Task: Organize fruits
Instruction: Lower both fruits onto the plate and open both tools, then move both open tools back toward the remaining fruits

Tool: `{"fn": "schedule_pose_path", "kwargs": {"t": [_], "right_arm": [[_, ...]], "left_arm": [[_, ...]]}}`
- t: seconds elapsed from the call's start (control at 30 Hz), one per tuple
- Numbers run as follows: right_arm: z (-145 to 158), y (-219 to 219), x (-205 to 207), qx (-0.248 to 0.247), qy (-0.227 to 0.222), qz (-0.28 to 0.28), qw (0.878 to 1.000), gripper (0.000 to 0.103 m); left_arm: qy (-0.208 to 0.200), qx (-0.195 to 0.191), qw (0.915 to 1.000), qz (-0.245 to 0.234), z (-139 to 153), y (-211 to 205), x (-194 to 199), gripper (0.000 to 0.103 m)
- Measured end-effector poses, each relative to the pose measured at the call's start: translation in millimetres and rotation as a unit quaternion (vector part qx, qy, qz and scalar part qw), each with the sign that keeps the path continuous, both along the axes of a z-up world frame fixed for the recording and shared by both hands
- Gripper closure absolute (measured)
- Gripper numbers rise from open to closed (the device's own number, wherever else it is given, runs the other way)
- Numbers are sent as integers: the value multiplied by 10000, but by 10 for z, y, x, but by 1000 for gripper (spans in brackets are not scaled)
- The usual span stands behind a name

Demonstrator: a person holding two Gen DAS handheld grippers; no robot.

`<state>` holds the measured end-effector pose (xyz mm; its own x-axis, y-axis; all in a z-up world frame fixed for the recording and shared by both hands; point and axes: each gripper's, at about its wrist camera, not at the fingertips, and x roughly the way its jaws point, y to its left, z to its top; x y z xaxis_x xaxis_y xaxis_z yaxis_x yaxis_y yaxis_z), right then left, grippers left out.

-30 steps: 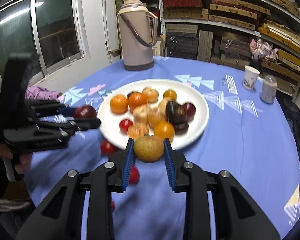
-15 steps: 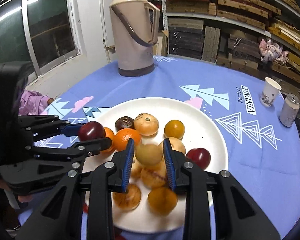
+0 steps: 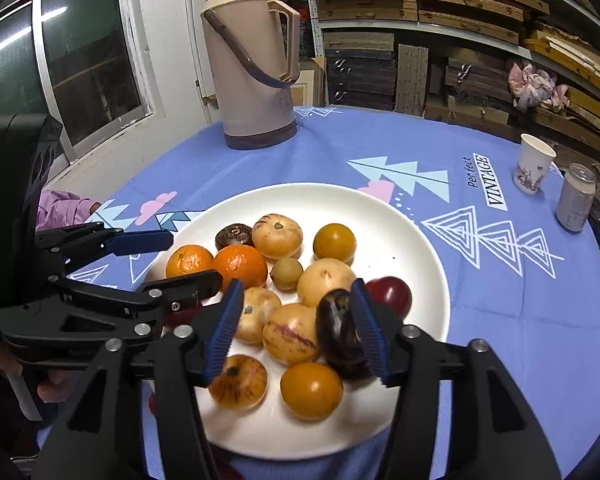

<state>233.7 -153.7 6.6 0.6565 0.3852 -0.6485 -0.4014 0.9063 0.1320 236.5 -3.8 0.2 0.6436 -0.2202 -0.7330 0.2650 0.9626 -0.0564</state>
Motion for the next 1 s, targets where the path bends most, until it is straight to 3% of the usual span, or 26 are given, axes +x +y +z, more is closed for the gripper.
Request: {"fn": "schedule_pose_path", "kwargs": {"t": [0.23, 0.37, 0.73, 1.0], "right_arm": [[103, -109, -224, 52, -124, -115, 9998, 38], [116, -228, -466, 117, -159, -180, 9996, 37], [-310, -321, -1288, -7, 348, 67, 9994, 37], [-422, -194, -1605, -23, 463, 314, 9984, 37]], "left_arm": [[4, -2, 10000, -12, 42, 7, -184, 21], [-10, -86, 9999, 57, 82, 77, -359, 10], [188, -363, 9988, 286, -48, 315, -802, 10], [433, -231, 9978, 439, -262, 392, -1027, 10]]}}
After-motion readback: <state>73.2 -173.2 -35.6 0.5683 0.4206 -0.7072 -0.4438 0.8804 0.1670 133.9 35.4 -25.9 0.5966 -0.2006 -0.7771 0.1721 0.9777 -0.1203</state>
